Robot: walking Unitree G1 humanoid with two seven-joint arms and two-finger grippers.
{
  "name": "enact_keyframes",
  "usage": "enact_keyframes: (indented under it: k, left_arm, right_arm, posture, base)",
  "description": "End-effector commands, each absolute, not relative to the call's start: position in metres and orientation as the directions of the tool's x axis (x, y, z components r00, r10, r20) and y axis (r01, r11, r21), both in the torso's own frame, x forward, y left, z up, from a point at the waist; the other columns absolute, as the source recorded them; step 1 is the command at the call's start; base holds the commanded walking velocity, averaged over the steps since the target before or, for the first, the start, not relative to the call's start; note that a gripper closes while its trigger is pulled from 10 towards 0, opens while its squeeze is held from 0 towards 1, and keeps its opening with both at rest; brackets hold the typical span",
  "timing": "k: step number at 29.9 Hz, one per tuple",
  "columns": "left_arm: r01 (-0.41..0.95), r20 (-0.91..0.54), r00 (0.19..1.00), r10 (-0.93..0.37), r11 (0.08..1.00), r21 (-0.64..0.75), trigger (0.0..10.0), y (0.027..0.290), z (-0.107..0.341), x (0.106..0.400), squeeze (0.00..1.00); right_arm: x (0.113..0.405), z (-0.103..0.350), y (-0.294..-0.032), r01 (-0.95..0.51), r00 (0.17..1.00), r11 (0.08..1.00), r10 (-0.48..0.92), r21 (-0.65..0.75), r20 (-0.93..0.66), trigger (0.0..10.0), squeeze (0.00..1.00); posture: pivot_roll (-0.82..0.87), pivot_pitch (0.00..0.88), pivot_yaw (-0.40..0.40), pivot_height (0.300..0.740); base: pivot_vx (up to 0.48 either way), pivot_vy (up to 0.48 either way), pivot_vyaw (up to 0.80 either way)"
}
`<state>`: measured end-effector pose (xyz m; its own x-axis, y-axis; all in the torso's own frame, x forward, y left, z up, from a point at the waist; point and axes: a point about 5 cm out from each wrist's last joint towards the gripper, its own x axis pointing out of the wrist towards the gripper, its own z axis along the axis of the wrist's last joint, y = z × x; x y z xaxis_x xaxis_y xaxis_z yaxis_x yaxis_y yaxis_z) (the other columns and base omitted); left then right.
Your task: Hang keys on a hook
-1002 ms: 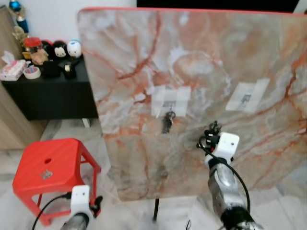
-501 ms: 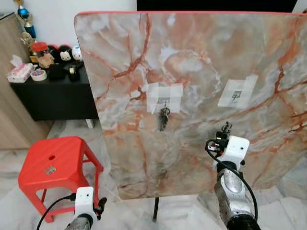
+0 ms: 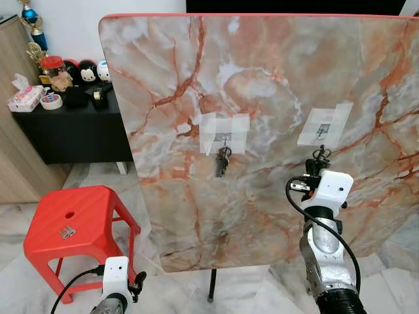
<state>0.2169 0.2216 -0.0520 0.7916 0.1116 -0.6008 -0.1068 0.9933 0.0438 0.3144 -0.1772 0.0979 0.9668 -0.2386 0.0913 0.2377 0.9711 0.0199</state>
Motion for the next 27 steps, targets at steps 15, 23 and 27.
enact_keyframes:
  k: [15, 23, 27]
  left_arm:
    - [-0.087, -0.608, 0.786, 0.113, 0.994, 0.072, 10.0, 0.224, -0.052, 0.217, 0.00]
    - [-0.087, -0.610, 0.784, 0.115, 0.993, 0.076, 10.0, 0.226, -0.052, 0.216, 0.00]
    - [-0.087, -0.609, 0.785, 0.115, 0.993, 0.076, 10.0, 0.225, -0.052, 0.217, 0.00]
  right_arm:
    - [0.330, 0.117, -0.178, 0.218, 0.974, 0.976, -0.219, 0.027, 0.060, 10.0, 0.00]
    - [0.333, 0.124, -0.177, 0.210, 0.974, 0.977, -0.212, 0.035, 0.077, 10.0, 0.00]
    - [0.336, 0.126, -0.177, 0.209, 0.974, 0.977, -0.211, 0.034, 0.079, 10.0, 0.00]
  posture:
    - [0.01, 0.000, -0.031, 0.740]
    - [0.01, 0.000, -0.032, 0.740]
    - [0.01, 0.000, -0.031, 0.740]
  base:
    - [0.000, 0.000, 0.00]
    - [0.000, 0.000, 0.00]
    - [0.000, 0.000, 0.00]
